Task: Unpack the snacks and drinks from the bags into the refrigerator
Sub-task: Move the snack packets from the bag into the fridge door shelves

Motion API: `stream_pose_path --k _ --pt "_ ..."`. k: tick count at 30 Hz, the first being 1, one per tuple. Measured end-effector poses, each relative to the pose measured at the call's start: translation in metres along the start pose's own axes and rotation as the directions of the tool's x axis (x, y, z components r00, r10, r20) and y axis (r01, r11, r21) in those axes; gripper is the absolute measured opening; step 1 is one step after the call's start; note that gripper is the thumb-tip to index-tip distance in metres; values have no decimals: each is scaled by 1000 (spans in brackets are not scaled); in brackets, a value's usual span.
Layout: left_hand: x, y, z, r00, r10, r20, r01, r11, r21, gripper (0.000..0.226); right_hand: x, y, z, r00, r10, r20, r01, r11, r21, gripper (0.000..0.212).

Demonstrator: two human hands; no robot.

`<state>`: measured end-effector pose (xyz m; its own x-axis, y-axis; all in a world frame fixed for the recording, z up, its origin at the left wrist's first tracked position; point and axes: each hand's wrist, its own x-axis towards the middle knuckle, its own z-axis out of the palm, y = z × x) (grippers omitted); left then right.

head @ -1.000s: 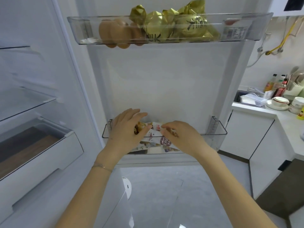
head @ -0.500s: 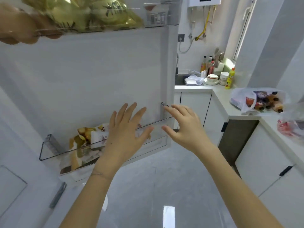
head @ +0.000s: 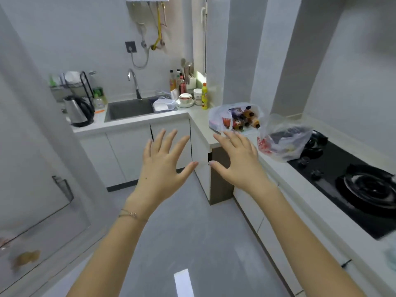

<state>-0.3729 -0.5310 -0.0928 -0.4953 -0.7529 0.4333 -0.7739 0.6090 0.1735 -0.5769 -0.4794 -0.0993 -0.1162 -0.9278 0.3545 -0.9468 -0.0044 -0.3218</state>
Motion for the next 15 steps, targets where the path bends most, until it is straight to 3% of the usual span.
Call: stream_pose_path --k 15 --pt "185 90 152 984 156 83 -144 980 -136 76 68 197 -7 970 243 8 -242 968 -70 70"
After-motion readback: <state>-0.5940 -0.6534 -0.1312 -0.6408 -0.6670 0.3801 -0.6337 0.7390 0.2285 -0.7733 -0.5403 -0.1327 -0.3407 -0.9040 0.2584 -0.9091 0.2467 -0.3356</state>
